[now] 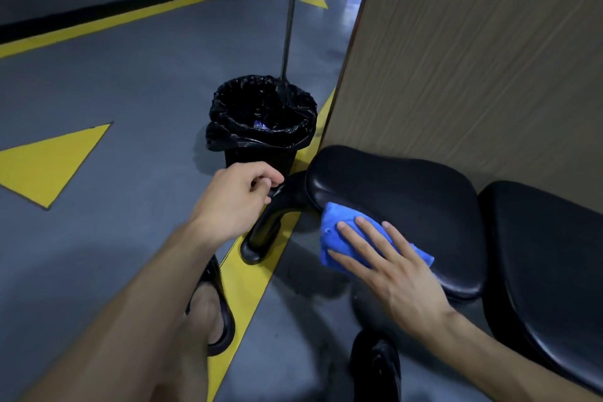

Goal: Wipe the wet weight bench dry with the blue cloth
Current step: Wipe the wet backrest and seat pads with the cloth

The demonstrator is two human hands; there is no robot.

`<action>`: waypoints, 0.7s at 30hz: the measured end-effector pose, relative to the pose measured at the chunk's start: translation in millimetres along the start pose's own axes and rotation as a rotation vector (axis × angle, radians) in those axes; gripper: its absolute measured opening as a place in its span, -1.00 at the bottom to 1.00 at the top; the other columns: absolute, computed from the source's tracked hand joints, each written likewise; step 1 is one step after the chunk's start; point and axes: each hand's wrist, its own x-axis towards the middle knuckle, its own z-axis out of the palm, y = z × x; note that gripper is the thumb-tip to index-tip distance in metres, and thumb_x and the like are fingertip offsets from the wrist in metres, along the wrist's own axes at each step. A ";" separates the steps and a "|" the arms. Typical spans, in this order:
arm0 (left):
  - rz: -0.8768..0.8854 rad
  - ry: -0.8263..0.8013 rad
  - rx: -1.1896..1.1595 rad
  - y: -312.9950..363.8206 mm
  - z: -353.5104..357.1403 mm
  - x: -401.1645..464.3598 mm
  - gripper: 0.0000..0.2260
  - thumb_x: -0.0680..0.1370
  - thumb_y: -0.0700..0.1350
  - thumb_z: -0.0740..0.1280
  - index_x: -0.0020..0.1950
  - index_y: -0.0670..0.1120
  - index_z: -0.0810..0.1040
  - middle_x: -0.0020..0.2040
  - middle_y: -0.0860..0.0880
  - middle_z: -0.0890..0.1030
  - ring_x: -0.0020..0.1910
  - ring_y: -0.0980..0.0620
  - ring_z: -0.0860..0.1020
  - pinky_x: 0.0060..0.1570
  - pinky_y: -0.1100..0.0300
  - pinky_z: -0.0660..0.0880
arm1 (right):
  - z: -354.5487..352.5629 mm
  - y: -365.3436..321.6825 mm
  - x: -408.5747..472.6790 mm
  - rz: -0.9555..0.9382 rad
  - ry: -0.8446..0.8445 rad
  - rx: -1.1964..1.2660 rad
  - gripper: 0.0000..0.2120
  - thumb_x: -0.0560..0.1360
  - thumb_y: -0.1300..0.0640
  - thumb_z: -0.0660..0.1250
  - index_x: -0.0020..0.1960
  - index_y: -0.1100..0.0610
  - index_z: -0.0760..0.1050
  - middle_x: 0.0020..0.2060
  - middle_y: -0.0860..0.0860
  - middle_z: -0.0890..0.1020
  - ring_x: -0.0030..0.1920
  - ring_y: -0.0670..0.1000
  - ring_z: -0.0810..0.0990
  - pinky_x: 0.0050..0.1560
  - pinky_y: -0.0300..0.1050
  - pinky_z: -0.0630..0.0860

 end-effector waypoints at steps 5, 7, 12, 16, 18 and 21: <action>0.000 0.001 -0.009 -5.8 3.0 0.1 -0.73 0.67 -0.15 0.19 0.06 0.11 0.66 -0.03 0.17 0.69 -0.14 0.26 0.68 -0.26 0.33 0.43 | -5.0 -19.7 86.4 0.014 -0.040 -0.002 -0.21 0.53 0.12 0.27 0.63 -0.07 -0.06 0.61 0.08 -0.27 0.60 0.19 -0.22 0.56 0.27 -0.11; 0.000 -0.008 -0.027 -5.2 4.6 -0.9 -0.72 0.66 -0.16 0.19 0.05 0.11 0.66 -0.02 0.17 0.70 -0.14 0.25 0.69 -0.21 0.31 0.47 | -9.6 -27.5 113.2 0.059 -0.037 -0.021 -0.24 0.57 0.07 0.25 0.64 -0.06 -0.10 0.61 0.11 -0.26 0.59 0.19 -0.29 0.56 0.27 -0.19; 0.015 -0.003 -0.064 2.8 7.1 -1.6 -0.73 0.66 -0.16 0.19 0.03 0.11 0.66 -0.03 0.16 0.70 -0.15 0.22 0.69 -0.02 0.09 0.63 | -2.3 -22.3 78.0 0.110 0.025 0.079 -0.18 0.50 0.16 0.32 0.63 -0.09 -0.01 0.63 0.08 -0.16 0.62 0.16 -0.15 0.57 0.21 -0.05; 0.024 -0.036 -0.047 14.2 11.0 -6.4 -0.73 0.67 -0.15 0.19 0.06 0.12 0.65 -0.03 0.18 0.70 -0.14 0.21 0.68 -0.05 0.06 0.64 | 3.0 -12.6 -6.2 0.148 0.065 0.034 -0.11 0.40 0.28 0.32 0.62 -0.09 0.04 0.63 0.10 0.00 0.61 0.17 0.05 0.56 0.20 0.06; 0.028 -0.049 -0.001 17.9 12.9 -11.1 -0.73 0.68 -0.14 0.18 0.07 0.12 0.65 -0.03 0.19 0.70 -0.15 0.22 0.67 -0.10 0.15 0.61 | 2.7 -9.7 -41.8 0.203 0.106 0.018 -0.10 0.37 0.34 0.28 0.62 -0.09 0.07 0.62 0.10 0.08 0.59 0.15 0.12 0.53 0.17 0.12; 0.019 -0.080 0.060 22.7 17.0 -22.3 -0.73 0.68 -0.15 0.17 0.09 0.10 0.64 -0.04 0.18 0.69 -0.18 0.21 0.67 -0.10 0.21 0.58 | 3.9 -4.4 -84.8 0.303 0.166 0.089 -0.18 0.40 0.35 0.16 0.60 -0.11 0.16 0.60 0.08 0.17 0.58 0.11 0.18 0.49 0.15 0.22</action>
